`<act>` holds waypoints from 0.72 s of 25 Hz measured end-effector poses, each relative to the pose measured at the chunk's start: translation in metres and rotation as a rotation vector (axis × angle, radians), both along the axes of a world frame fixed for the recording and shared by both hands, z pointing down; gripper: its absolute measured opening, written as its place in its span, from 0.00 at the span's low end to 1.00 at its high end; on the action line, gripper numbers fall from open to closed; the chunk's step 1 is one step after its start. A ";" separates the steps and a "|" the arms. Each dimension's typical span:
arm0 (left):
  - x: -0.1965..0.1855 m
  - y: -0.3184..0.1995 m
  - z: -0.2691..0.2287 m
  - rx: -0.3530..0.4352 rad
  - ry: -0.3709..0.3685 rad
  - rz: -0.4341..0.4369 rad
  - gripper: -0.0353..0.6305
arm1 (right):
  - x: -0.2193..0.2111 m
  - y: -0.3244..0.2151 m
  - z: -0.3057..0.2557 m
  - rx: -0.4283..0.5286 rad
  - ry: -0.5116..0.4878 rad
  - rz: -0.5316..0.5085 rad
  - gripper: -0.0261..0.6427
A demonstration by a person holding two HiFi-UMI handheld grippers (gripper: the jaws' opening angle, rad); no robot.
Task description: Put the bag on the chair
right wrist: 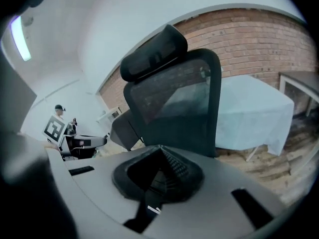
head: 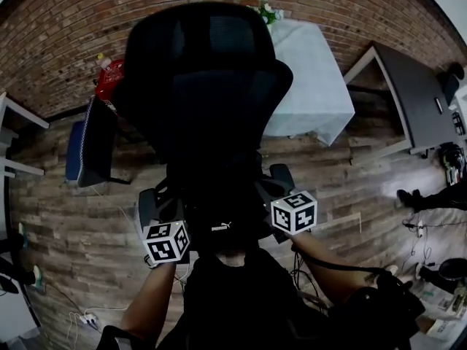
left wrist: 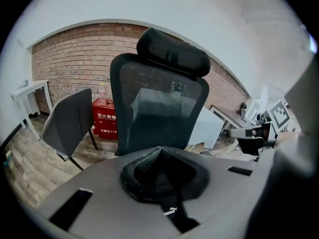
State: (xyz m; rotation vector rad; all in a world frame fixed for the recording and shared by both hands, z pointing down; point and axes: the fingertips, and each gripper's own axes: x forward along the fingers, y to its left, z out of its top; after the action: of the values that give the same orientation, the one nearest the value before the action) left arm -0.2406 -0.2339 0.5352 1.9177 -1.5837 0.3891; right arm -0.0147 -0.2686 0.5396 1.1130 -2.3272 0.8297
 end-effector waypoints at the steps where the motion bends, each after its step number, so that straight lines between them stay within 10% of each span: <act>1: 0.003 0.000 -0.010 0.018 0.012 0.010 0.07 | -0.002 0.000 -0.011 0.018 -0.011 0.001 0.07; 18: 0.023 -0.009 -0.151 0.299 0.105 0.061 0.07 | 0.007 -0.026 -0.181 0.379 -0.074 0.047 0.07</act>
State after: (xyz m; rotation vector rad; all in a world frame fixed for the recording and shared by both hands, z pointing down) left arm -0.2178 -0.2428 0.3843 2.1745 -1.5877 0.0765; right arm -0.0079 -0.2949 0.3586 1.3110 -2.6003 0.4594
